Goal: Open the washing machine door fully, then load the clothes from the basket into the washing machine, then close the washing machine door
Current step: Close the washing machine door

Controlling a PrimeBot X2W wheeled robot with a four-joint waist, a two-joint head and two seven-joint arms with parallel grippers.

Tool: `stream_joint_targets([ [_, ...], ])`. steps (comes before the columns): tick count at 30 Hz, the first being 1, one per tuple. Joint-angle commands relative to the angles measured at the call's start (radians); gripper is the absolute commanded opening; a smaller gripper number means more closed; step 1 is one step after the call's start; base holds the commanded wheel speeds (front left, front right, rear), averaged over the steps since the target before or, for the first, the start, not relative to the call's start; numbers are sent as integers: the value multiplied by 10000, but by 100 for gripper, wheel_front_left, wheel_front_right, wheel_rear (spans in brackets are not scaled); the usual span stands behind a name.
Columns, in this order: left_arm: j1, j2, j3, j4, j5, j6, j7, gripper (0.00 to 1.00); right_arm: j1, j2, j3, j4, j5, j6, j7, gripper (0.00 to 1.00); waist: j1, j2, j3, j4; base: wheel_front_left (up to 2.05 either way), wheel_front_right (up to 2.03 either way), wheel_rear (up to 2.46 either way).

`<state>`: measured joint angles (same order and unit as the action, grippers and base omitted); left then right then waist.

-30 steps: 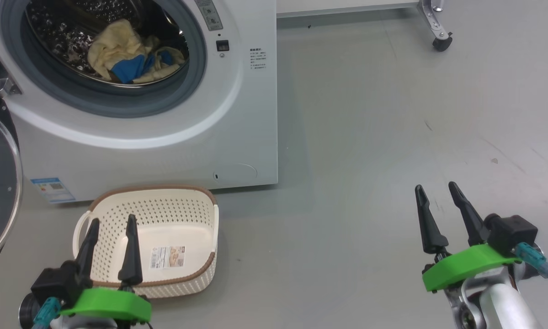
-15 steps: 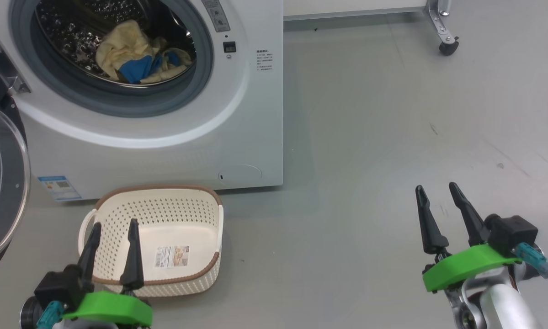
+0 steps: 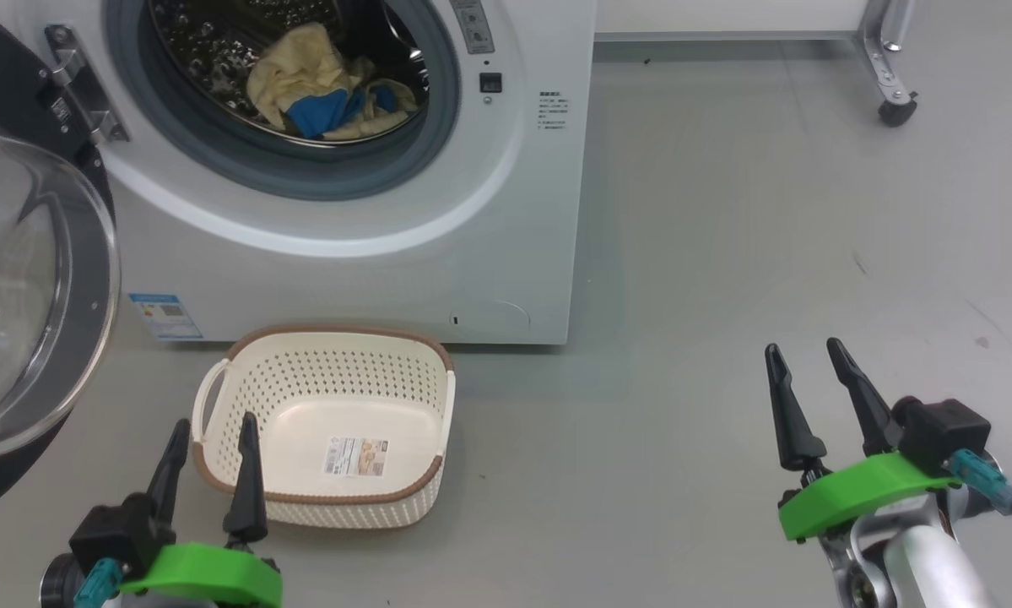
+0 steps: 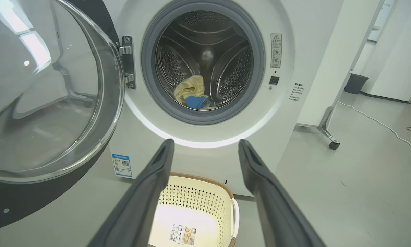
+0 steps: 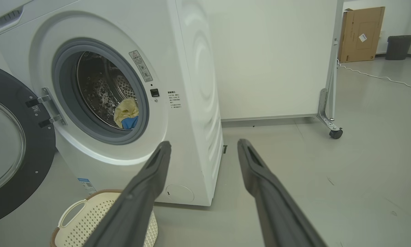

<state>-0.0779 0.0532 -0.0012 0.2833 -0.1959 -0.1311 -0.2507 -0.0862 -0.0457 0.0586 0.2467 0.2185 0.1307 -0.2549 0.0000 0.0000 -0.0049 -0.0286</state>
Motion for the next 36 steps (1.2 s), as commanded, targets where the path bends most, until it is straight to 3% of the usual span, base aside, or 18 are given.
stream_joint_targets([
  [1, -378, 109, 374, -266, 77, 9, -111, 100, -209, -45, 242, -312, 15, 0, -69, 100, 0, 0, -20, 316, 0, 0, 0],
  [22, -306, 255, 501, -200, 236, 21, -111, 100, -109, -45, 577, -255, 262, 0, -69, 100, 0, 0, -78, 3256, 0, 0, 0],
  [36, -219, 402, 624, -194, 238, 31, -111, 100, -47, -45, 780, -220, 559, 0, -69, 100, 0, 0, -269, 4534, 0, 0, 0],
])
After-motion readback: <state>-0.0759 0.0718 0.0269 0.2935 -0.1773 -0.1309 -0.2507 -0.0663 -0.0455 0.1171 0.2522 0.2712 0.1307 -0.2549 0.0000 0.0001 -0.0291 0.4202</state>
